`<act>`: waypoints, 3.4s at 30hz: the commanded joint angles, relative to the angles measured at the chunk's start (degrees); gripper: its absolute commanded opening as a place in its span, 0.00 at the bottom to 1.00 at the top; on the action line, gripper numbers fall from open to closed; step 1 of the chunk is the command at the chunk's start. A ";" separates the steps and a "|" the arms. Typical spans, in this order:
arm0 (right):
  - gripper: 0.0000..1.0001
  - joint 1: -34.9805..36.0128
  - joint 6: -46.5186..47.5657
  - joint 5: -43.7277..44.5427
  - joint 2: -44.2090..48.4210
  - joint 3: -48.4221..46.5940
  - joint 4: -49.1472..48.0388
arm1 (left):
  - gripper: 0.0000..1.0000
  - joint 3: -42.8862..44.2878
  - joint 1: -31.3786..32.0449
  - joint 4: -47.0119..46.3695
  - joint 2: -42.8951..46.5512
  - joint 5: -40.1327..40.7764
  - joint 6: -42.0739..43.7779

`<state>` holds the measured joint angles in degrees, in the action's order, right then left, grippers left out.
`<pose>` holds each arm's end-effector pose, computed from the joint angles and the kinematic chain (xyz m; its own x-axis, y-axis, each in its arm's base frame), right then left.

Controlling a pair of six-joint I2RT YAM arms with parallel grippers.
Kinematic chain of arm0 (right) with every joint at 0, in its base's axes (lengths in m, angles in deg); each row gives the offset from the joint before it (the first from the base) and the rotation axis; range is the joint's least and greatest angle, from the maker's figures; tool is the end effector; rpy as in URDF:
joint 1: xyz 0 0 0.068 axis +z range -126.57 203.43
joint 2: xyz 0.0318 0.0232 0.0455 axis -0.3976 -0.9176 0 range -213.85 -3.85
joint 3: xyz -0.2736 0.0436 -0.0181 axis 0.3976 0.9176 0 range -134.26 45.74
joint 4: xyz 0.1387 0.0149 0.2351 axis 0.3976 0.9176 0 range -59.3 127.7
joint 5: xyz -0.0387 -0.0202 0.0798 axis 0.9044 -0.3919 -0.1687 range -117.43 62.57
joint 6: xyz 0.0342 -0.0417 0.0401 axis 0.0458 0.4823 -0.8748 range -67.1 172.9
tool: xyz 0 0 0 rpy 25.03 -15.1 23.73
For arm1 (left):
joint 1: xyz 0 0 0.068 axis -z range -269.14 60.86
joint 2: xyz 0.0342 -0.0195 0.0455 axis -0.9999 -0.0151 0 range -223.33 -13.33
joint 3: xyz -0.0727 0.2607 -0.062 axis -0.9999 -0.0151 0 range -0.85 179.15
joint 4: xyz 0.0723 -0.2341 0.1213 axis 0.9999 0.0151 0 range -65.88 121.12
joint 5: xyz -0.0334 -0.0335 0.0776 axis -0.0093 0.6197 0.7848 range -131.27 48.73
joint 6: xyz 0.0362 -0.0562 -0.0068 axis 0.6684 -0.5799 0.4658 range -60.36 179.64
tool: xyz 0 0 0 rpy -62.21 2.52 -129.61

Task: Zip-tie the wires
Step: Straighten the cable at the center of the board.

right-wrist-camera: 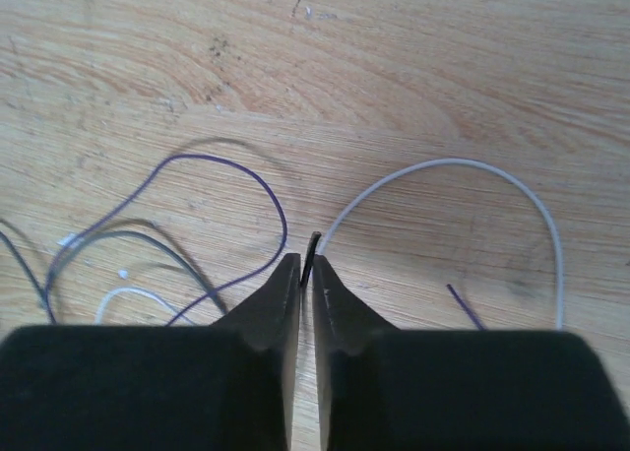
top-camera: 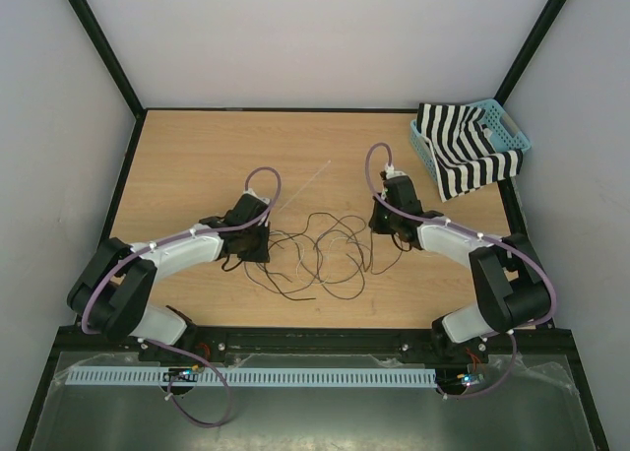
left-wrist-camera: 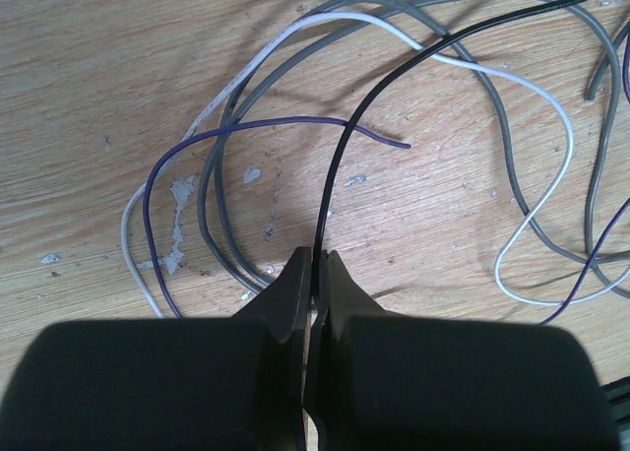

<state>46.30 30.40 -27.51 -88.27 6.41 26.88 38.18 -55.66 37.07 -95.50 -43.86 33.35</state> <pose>0.2894 0.1223 0.1569 -0.7106 0.1156 -0.6940 -0.1273 0.9490 0.2885 0.2352 -0.1585 0.1417 -0.8740 0.0475 -0.4836 0.2063 0.9374 -0.2807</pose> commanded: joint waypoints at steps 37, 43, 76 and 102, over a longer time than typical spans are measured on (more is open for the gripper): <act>0.00 -30.05 13.76 40.38 7.31 -8.82 11.25 | 0.00 -3.65 -10.18 10.77 12.08 -1.93 2.84; 0.00 -30.59 12.91 41.16 5.59 -7.43 8.83 | 0.00 -3.36 -10.27 10.75 10.56 -2.07 3.02; 0.00 -31.88 11.73 33.78 -1.93 -3.67 3.95 | 0.00 -3.15 -11.09 9.75 6.16 -5.14 3.40; 0.37 -31.92 13.62 12.50 -2.31 -8.33 9.84 | 0.23 3.31 -7.84 8.32 -0.04 -5.74 6.29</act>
<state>14.70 43.66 -12.14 -92.66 0.45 34.49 39.73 -63.66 44.88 -96.28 -51.01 38.49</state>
